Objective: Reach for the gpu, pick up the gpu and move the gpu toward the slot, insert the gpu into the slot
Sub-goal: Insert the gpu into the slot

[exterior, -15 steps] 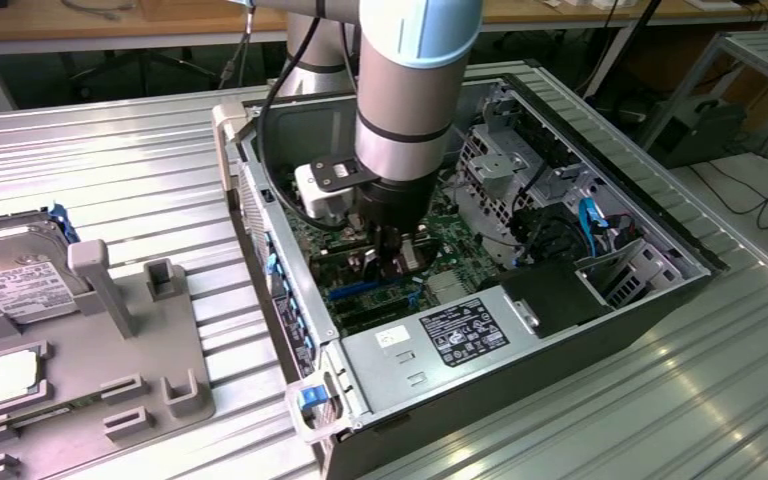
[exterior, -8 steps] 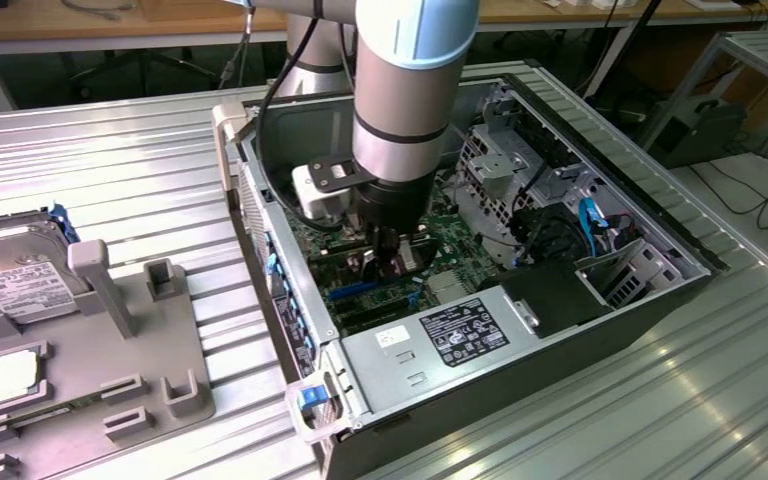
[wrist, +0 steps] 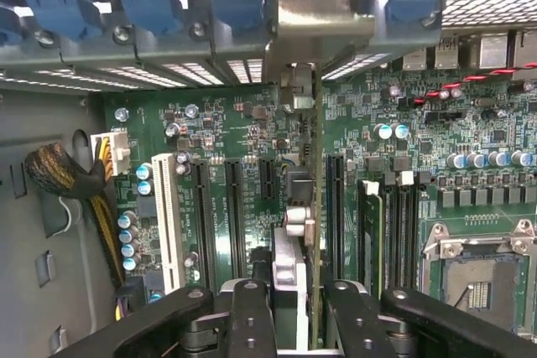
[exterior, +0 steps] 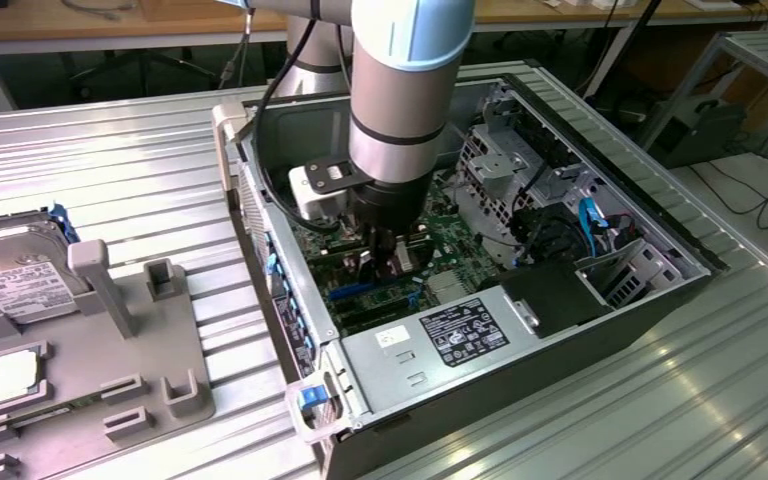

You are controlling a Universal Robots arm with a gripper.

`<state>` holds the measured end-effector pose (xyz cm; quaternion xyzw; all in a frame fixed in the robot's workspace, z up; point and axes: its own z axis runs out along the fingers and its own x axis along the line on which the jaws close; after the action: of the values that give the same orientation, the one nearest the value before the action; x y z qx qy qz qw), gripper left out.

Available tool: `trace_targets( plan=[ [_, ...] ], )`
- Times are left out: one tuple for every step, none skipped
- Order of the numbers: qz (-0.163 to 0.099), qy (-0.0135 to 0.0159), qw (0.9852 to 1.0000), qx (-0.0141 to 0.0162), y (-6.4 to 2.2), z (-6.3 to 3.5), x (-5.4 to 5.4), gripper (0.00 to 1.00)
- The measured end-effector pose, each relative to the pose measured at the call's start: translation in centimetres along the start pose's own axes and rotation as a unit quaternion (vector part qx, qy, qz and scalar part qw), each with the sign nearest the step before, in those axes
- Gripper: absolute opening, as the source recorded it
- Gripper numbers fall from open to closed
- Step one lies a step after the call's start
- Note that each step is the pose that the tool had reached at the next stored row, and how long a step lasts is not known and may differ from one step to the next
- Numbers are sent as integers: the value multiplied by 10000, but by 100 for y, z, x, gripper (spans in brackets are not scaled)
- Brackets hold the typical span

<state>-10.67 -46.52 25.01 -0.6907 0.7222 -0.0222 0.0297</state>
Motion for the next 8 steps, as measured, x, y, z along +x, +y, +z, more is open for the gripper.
trace_targets(
  plan=[
    [0, 1, 10000, 0, 0, 0, 0, 29],
    [0, 0, 10000, 0, 0, 0, 0, 29],
    [0, 0, 10000, 0, 0, 1, 0, 29],
    [0, 0, 10000, 0, 0, 1, 0, 29],
    [0, 0, 10000, 0, 0, 1, 0, 29],
    [0, -1, 10000, 0, 0, 4, 0, 29],
    [0, -2, 10000, 1, 0, 8, 0, 29],
    [0, 0, 10000, 0, 1, 17, 0, 29]
  ],
)
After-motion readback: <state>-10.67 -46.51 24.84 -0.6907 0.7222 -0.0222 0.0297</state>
